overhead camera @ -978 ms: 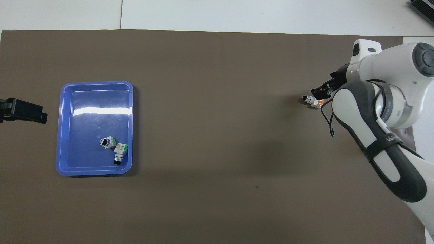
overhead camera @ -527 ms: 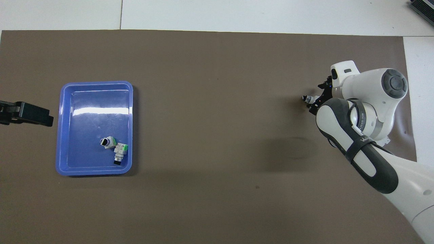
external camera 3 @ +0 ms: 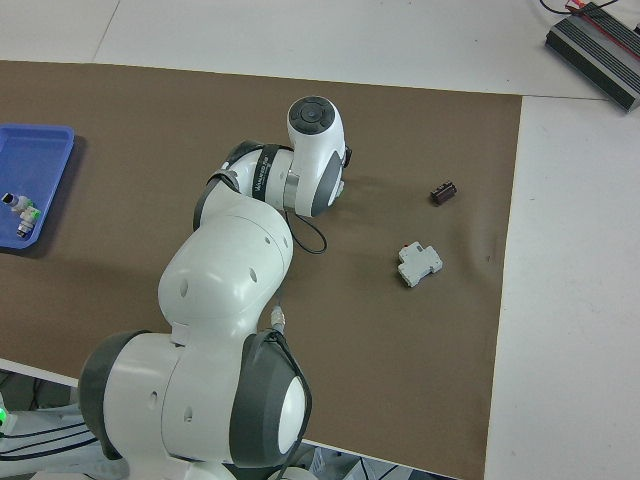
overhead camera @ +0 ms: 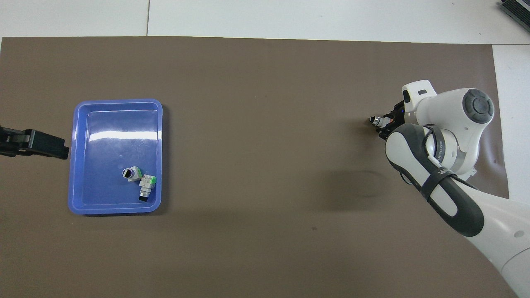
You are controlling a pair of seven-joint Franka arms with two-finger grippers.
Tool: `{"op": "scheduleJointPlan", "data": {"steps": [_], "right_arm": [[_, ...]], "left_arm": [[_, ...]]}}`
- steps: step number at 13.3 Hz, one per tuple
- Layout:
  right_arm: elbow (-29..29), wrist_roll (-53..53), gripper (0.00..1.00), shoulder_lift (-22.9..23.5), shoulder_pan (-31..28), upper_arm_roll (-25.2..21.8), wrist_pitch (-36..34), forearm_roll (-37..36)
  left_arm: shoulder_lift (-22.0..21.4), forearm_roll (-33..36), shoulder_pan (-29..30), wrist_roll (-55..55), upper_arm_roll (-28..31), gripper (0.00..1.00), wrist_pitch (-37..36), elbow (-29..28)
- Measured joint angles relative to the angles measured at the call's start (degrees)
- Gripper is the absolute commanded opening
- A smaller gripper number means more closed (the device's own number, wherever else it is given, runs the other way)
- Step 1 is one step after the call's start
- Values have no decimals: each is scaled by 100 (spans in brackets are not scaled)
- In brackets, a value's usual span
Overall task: Turn and place switch with both arms
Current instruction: 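Grasp the orange-and-black switch with the right gripper and lift it, then carry the switch toward the left gripper while the left gripper reaches over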
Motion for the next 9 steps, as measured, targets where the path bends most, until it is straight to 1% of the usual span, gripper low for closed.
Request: {"op": "scheduleJointPlan", "data": {"steps": [2, 3, 5, 7, 9], "right_arm": [[9, 5, 0, -10, -8, -7, -23, -178], [55, 6, 0, -14, -29, -13, -155, -244], [321, 1, 0, -92, -30, 99, -759, -260], [601, 13, 0, -370, -36, 639, -1178, -177], [899, 53, 0, -675, 10, 1211, -1643, 517]], "left_arm": [[-24, 0, 0, 0, 2, 100, 75, -24], [-29, 0, -2, 0, -6, 100, 115, -29], [-31, 0, -10, 0, -16, 100, 128, -37], [-32, -123, -18, 0, -21, 100, 131, -38], [-33, -602, -16, -4, 6, 100, 132, -38]]}}
